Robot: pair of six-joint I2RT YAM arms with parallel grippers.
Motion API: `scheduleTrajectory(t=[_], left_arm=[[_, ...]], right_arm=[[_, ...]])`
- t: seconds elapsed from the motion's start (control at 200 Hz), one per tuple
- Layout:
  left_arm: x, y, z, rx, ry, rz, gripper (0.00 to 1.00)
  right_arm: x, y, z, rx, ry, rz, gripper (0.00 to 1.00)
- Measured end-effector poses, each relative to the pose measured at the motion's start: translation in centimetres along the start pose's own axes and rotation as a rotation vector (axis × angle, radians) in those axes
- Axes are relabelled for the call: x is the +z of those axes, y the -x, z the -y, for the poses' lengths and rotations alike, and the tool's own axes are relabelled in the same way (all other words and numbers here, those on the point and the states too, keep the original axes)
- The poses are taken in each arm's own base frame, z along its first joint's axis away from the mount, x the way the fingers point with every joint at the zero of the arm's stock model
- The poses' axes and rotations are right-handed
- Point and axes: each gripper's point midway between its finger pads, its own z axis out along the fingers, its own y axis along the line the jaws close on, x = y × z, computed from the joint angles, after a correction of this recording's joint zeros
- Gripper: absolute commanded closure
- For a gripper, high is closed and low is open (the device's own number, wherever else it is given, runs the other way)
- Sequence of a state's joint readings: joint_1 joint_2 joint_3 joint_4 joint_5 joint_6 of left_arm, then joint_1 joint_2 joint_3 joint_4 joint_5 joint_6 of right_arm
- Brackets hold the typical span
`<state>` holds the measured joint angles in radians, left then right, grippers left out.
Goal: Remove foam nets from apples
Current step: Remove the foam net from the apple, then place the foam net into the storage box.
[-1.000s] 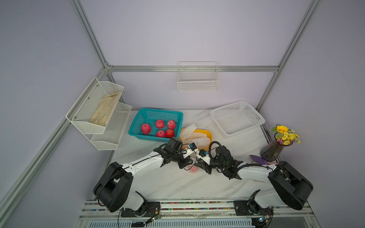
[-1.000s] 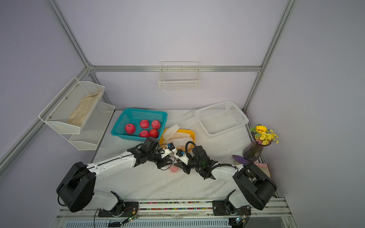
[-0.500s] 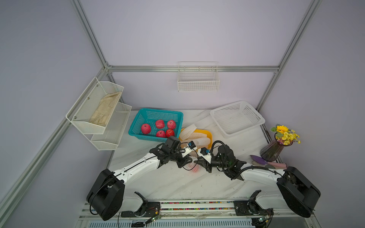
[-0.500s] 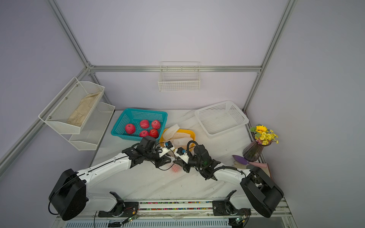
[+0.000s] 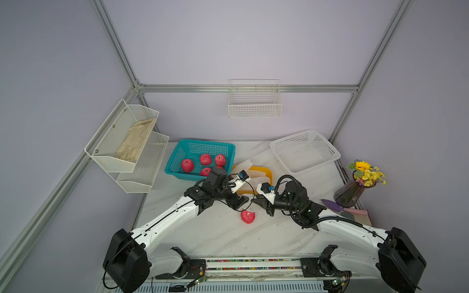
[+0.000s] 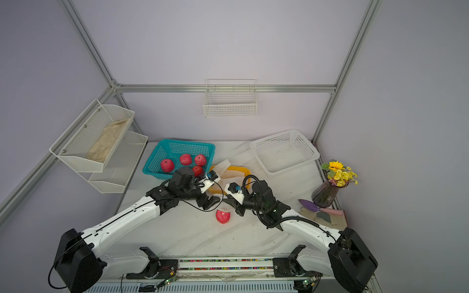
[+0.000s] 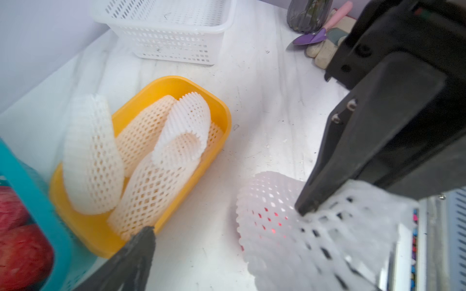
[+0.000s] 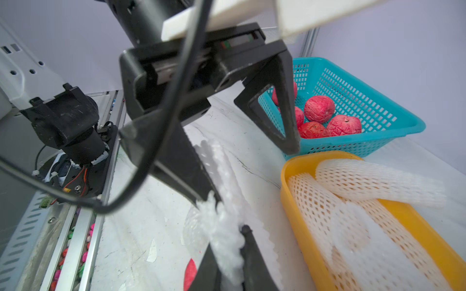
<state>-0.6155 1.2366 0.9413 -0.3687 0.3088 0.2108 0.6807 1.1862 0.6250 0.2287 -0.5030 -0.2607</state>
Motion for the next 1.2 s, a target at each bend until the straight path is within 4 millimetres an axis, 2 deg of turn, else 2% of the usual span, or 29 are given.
scheduleTrajectory(t=[0.26,0.47,0.585,0.65,0.79,0.89,0.96,1.065,1.2], left_arm=[[-4.1,2.7,-1.4,0.016,0.142,0.105,0.0],[-6.2,2.2,-2.0,-0.032,0.206,0.116,0.0],[-7.6,2.2,-2.7,-0.066,0.241,0.144,0.0],[-7.9,2.3,-3.0,-0.078,0.253,0.151,0.0],[-7.6,1.6,-3.1,-0.087,0.254,0.134,0.0],[-7.0,0.5,-3.0,-0.094,0.249,0.103,0.0],[-6.4,-0.4,-2.9,-0.098,0.242,0.075,0.0],[-5.7,-1.7,-2.8,-0.107,0.232,0.037,0.0],[-5.2,-2.4,-2.7,-0.11,0.22,0.012,0.0]], right_arm=[[-0.9,2.0,1.7,-0.023,-0.096,-0.009,0.84],[-1.0,0.6,3.2,-0.003,-0.182,-0.081,0.82],[-1.4,1.0,3.7,-0.011,-0.213,-0.085,0.8],[-1.9,2.2,3.9,-0.025,-0.232,-0.064,0.79],[-3.5,6.7,5.0,-0.075,-0.306,0.02,0.77],[-4.5,9.5,6.8,-0.126,-0.406,0.045,0.76],[-4.7,10.4,8.6,-0.169,-0.491,0.027,0.73],[-3.6,9.7,11.5,-0.242,-0.593,-0.067,0.73],[-0.3,5.3,16.2,-0.269,-0.638,-0.243,0.74]])
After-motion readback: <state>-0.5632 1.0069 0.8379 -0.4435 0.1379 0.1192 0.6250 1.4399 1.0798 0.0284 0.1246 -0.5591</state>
